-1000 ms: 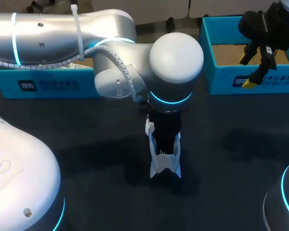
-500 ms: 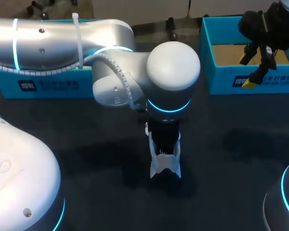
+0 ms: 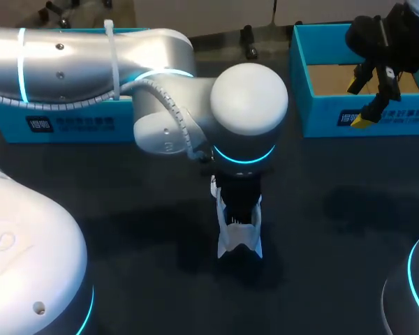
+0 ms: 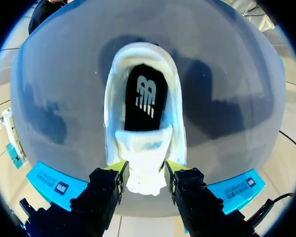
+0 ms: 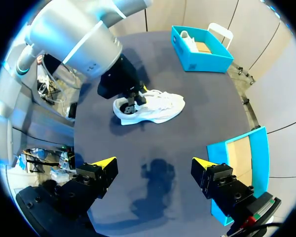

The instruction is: Take the shoe out of the shoebox, open the shoe tongue, remove and reinsert the insole, then place the shoe into the shoebox

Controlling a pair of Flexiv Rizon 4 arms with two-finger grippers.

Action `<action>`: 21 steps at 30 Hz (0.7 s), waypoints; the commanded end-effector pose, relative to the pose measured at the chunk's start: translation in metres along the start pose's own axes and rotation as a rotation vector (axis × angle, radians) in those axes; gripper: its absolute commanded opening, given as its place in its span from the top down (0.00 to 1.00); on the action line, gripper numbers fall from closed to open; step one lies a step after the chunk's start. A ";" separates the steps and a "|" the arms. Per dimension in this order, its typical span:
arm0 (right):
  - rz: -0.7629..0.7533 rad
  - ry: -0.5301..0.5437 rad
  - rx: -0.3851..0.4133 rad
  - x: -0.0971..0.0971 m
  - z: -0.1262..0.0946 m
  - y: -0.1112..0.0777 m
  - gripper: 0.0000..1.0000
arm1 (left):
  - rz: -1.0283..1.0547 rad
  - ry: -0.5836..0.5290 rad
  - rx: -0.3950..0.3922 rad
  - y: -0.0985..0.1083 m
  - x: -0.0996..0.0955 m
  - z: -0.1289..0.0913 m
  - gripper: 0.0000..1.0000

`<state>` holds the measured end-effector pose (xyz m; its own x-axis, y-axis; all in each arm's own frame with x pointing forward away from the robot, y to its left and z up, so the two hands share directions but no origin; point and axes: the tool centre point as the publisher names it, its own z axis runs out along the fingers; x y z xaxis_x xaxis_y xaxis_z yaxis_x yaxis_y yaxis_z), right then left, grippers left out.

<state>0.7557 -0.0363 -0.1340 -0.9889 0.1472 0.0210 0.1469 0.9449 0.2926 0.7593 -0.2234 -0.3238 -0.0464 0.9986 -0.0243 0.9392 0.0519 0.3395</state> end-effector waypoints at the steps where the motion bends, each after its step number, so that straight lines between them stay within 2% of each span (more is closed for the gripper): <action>1: 0.000 0.003 0.003 -0.002 0.000 0.001 0.00 | -0.003 0.004 0.000 0.006 0.001 0.002 0.54; 5: 0.000 0.003 0.003 -0.002 0.000 0.001 0.00 | -0.005 0.005 0.004 0.006 -0.004 0.006 0.56; 14: 0.000 0.003 0.003 -0.002 0.000 0.001 0.00 | 0.010 0.004 0.036 -0.015 -0.008 0.011 0.58; 18: 0.000 0.003 0.003 -0.002 0.000 0.001 0.00 | 0.004 0.024 0.058 -0.027 -0.006 0.021 0.65; 21: 0.000 0.003 0.003 -0.002 0.000 0.001 0.00 | -0.005 0.032 0.064 -0.032 -0.006 0.023 0.75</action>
<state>0.7557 -0.0364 -0.1340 -0.9889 0.1472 0.0210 0.1468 0.9449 0.2926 0.7385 -0.2272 -0.3506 -0.0580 0.9983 0.0007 0.9592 0.0556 0.2773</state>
